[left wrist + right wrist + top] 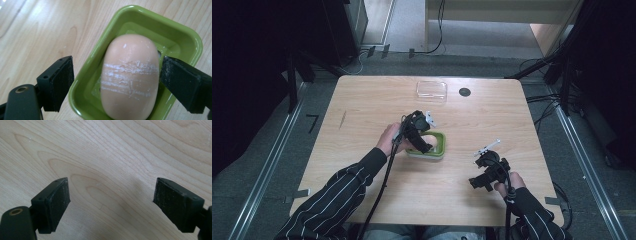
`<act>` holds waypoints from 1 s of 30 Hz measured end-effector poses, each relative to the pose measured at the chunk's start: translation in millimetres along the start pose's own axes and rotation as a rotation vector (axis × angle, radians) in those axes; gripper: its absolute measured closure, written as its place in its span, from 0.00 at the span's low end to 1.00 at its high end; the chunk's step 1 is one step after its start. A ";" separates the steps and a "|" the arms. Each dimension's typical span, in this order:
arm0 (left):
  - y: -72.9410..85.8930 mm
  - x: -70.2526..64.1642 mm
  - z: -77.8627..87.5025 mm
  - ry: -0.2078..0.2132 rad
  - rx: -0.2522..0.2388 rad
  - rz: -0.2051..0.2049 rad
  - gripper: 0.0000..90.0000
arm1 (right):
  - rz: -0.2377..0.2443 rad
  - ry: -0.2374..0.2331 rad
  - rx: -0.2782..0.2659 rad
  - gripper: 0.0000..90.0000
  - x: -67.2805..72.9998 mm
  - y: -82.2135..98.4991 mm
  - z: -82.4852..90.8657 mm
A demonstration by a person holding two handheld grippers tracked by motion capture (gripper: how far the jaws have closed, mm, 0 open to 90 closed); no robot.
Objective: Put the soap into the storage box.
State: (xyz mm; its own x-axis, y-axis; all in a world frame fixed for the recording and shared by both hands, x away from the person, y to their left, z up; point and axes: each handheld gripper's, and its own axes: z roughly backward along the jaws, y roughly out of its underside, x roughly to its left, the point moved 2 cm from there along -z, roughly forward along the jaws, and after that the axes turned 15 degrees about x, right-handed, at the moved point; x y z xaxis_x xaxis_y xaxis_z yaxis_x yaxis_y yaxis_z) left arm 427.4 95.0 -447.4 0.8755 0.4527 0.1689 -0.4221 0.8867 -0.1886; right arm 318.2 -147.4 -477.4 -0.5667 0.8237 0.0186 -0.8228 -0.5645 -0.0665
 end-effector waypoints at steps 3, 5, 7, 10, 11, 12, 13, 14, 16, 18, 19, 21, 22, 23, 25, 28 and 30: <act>1.9 1.0 5.2 0.003 0.001 0.011 0.13 | 0.002 -0.002 0.001 0.16 0.1 -0.1 0.1; 3.2 1.3 8.5 0.002 0.005 0.018 0.11 | 0.003 -0.002 0.003 0.16 0.1 -0.2 0.2; 4.9 1.0 12.3 0.004 0.012 0.024 0.11 | 0.006 -0.003 -0.002 0.16 -0.1 -0.5 -0.3; 10.8 0.2 19.0 0.011 0.021 0.039 0.10 | 0.009 -0.003 0.000 0.16 0.1 -0.6 0.0; 10.8 0.2 19.0 0.011 0.021 0.039 0.10 | 0.009 -0.003 0.000 0.16 0.1 -0.6 0.0; 12.8 -0.2 20.6 0.013 0.023 0.048 0.10 | 0.008 -0.004 0.001 0.16 0.4 -0.6 0.2; 14.9 0.4 22.2 0.014 0.028 0.048 0.10 | 0.008 -0.004 0.001 0.16 0.4 -0.6 0.2; 19.3 1.1 24.0 0.012 0.036 0.049 0.10 | 0.007 -0.004 0.001 0.16 0.5 -0.5 0.3; 23.5 1.1 24.7 0.013 0.044 0.061 0.10 | 0.008 -0.004 0.000 0.16 0.3 -0.6 0.2; 27.2 0.7 24.4 0.019 0.054 0.065 0.10 | 0.008 -0.003 0.000 0.16 0.4 -0.7 0.4; 29.7 0.4 24.2 0.019 0.063 0.066 0.10 | 0.010 -0.004 0.000 0.16 0.5 -0.8 0.4; 34.0 -0.4 23.8 0.028 0.080 0.068 0.10 | 0.008 -0.004 0.000 0.16 0.5 -0.9 0.4; 38.2 -1.4 24.2 0.028 0.087 0.073 0.10 | 0.009 -0.003 0.001 0.16 0.5 -0.8 0.5; 38.2 -1.4 24.2 0.028 0.087 0.073 0.10 | 0.009 -0.003 0.001 0.16 0.5 -0.8 0.5; 43.2 -2.2 26.4 0.030 0.098 0.082 0.10 | 0.009 -0.004 0.000 0.16 0.5 -0.8 0.4; 50.3 -4.4 29.2 0.035 0.110 0.090 0.10 | 0.008 -0.003 0.000 0.16 0.5 -0.6 0.7; 55.5 -6.5 30.3 0.036 0.118 0.095 0.10 | 0.010 0.000 -0.001 0.16 0.1 -0.4 0.7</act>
State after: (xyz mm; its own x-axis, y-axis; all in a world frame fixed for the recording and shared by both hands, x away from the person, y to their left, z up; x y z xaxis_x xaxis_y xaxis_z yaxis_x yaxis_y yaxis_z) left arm 391.2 144.0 -429.7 0.8372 0.5333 0.1210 -0.5263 0.8459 -0.0866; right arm 318.4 -147.2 -476.7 -0.5747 0.8181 0.0177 -0.8171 -0.5726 -0.0674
